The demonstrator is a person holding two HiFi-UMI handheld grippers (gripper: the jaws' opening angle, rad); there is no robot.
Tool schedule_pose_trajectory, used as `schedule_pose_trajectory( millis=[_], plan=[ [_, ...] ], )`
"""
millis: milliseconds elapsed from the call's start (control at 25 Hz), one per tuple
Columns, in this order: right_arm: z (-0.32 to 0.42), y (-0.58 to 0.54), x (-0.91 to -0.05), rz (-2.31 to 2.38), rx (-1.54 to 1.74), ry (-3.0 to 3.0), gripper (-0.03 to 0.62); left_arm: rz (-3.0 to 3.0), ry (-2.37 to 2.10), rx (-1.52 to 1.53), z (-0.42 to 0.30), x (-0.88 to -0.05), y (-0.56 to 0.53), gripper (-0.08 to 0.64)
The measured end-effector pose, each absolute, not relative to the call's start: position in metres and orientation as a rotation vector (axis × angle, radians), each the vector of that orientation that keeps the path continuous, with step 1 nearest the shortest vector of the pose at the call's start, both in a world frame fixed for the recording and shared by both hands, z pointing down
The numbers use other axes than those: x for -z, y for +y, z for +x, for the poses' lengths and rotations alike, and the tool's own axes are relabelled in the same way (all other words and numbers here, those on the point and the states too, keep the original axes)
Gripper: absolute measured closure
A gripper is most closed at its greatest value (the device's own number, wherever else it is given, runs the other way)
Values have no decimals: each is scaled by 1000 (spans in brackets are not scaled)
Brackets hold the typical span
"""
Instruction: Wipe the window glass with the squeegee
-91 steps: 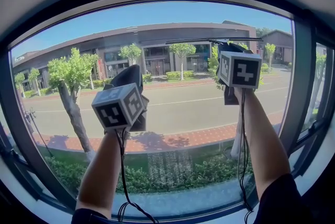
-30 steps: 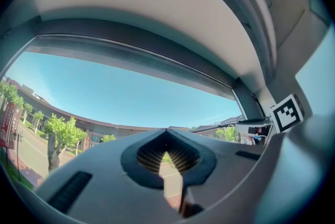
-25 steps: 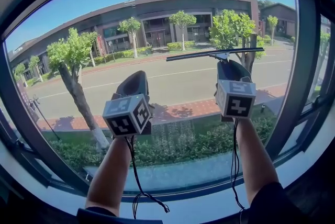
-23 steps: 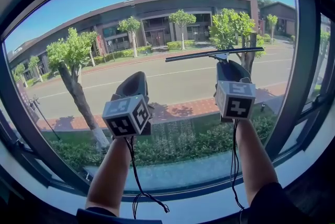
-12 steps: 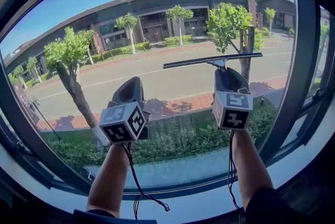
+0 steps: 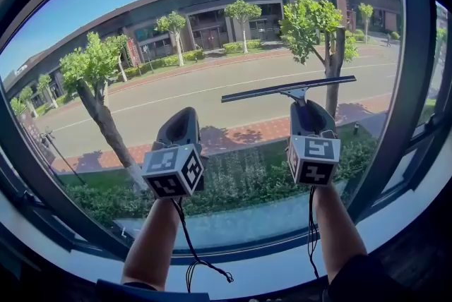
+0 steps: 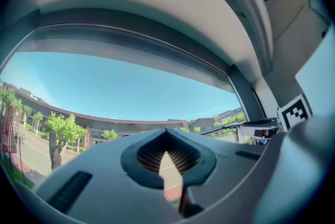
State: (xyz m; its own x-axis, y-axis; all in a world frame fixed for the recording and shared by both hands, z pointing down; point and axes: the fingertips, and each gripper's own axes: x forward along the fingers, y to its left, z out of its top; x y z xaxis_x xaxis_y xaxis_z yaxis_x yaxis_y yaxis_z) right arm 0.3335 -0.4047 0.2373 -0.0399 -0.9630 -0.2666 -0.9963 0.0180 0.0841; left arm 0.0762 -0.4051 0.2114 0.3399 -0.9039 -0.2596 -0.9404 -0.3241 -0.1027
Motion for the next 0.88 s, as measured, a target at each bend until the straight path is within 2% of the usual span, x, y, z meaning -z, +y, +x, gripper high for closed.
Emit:
schedule_pose_trajectory(
  millis=[880],
  plan=[
    [335, -407, -330, -2157, -243, 2215, 460, -2488, 1690, -203, 76, -272, -420, 558]
  ],
)
